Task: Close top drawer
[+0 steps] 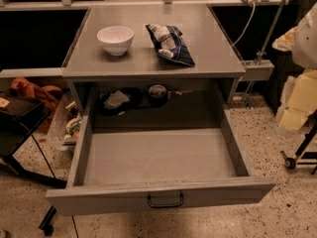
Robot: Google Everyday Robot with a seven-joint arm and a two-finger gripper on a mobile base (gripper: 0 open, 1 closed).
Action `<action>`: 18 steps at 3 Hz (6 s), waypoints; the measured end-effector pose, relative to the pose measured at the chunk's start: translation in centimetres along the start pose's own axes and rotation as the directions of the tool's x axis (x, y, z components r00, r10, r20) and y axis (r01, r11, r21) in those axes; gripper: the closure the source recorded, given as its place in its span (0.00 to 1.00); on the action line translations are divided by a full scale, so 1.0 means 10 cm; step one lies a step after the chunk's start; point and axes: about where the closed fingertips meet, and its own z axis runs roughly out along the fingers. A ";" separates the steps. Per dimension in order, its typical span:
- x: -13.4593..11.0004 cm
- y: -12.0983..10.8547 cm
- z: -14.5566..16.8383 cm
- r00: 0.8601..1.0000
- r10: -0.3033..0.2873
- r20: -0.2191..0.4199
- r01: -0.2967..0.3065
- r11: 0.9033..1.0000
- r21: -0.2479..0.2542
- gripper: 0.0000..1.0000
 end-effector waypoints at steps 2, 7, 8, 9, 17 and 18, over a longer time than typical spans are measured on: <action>-0.10 0.10 0.10 1.000 -0.007 0.027 0.008 1.000 -0.029 0.00; -1.79 1.97 1.70 0.955 0.034 0.295 0.061 0.949 -0.309 1.00; -1.87 1.96 1.74 0.952 0.027 0.305 0.071 0.950 -0.306 1.00; -2.01 2.00 2.01 0.941 0.048 0.336 0.066 0.945 -0.320 1.00; -2.84 2.50 2.67 0.776 0.113 0.620 0.236 0.860 -0.452 1.00; -2.87 2.59 2.74 0.789 0.112 0.604 0.227 0.861 -0.455 1.00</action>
Offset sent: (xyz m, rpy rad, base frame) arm -0.0101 0.0310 -0.0289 0.0691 0.0699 0.0480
